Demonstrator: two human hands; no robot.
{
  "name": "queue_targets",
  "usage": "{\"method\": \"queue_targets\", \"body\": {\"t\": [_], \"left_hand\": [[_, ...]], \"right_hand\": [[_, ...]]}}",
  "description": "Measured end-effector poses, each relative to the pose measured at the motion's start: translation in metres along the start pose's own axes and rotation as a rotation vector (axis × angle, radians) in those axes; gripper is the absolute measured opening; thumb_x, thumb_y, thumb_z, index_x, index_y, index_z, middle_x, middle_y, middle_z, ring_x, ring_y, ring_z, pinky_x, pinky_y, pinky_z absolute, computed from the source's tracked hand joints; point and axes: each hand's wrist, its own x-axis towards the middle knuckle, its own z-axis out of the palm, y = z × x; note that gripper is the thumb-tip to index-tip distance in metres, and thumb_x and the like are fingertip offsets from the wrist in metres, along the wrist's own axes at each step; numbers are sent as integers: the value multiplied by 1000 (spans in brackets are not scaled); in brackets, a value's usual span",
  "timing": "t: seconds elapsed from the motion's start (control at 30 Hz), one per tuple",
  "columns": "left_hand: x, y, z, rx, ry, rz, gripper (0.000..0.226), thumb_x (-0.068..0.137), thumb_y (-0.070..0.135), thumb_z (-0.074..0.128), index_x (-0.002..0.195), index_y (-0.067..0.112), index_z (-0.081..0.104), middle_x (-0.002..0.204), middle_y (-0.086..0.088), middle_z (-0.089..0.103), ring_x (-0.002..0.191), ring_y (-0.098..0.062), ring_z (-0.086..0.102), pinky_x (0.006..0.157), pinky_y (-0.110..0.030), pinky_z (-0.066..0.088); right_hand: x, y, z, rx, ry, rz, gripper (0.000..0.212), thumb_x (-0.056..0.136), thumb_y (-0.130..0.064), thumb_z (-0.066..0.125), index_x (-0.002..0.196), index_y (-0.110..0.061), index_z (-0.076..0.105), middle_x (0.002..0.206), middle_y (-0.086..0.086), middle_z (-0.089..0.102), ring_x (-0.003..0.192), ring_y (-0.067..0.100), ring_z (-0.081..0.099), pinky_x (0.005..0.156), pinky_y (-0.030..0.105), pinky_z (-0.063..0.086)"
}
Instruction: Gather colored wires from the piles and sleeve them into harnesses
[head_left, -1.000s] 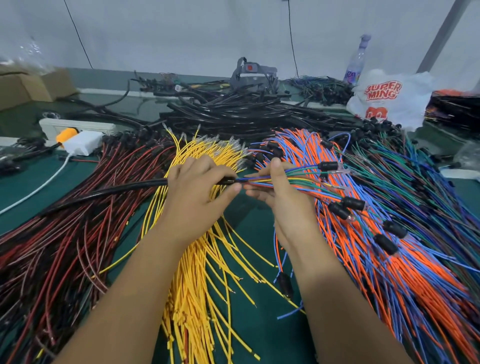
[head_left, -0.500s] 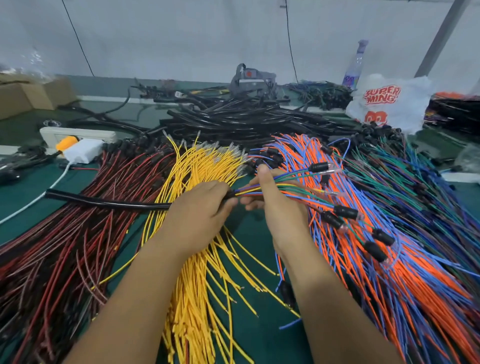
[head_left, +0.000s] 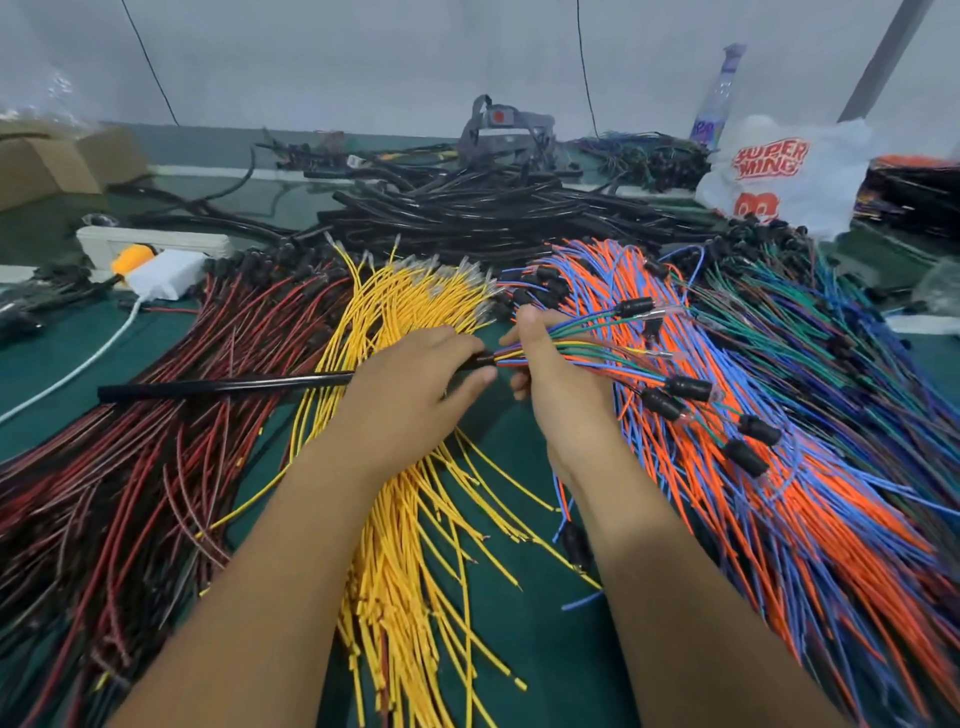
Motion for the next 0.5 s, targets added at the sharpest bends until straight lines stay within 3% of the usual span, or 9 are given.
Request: {"method": "queue_targets", "body": {"t": [0.13,0.23,0.3,0.4,0.5], "left_hand": [[-2,3,3,33,-23,-7,23,92,49,45,102,31,55,73,15,52,68,-10,47,50,-29,30],[-3,3,2,-35,11,-43,19,92,49,46,101,35,55,60,15,46,56,-6,42,48,-27,29],[-3,3,2,-93,39,-70,13,95,46,45,99,36,52,57,14,46,55,-6,43,49,-29,31],[-3,0,1,-138,58,-147,15,96,46,43,95,33,51,61,9,52,58,-7,48,52,-32,37],[-3,-3,1,-233,60,-215,19,97,46,44,93,30,55,62,6,53,57,-9,48,54,-33,37]], "right_hand": [[-2,1,4,-25,-106,108,41,82,-64,45,89,-31,69,84,-1,66,71,16,57,64,31,46],[0,1,2,113,-144,125,31,98,-41,49,79,-28,69,67,-14,62,53,2,49,47,15,36],[1,-2,2,278,-167,140,24,98,-29,53,81,-22,68,64,-10,56,47,3,39,45,16,30],[3,-9,1,522,-147,194,14,91,-23,61,102,-14,62,71,-4,52,48,6,38,44,17,29],[6,-13,-5,725,-74,249,11,88,-25,63,92,-18,56,67,-6,52,46,6,38,42,16,29]]}}
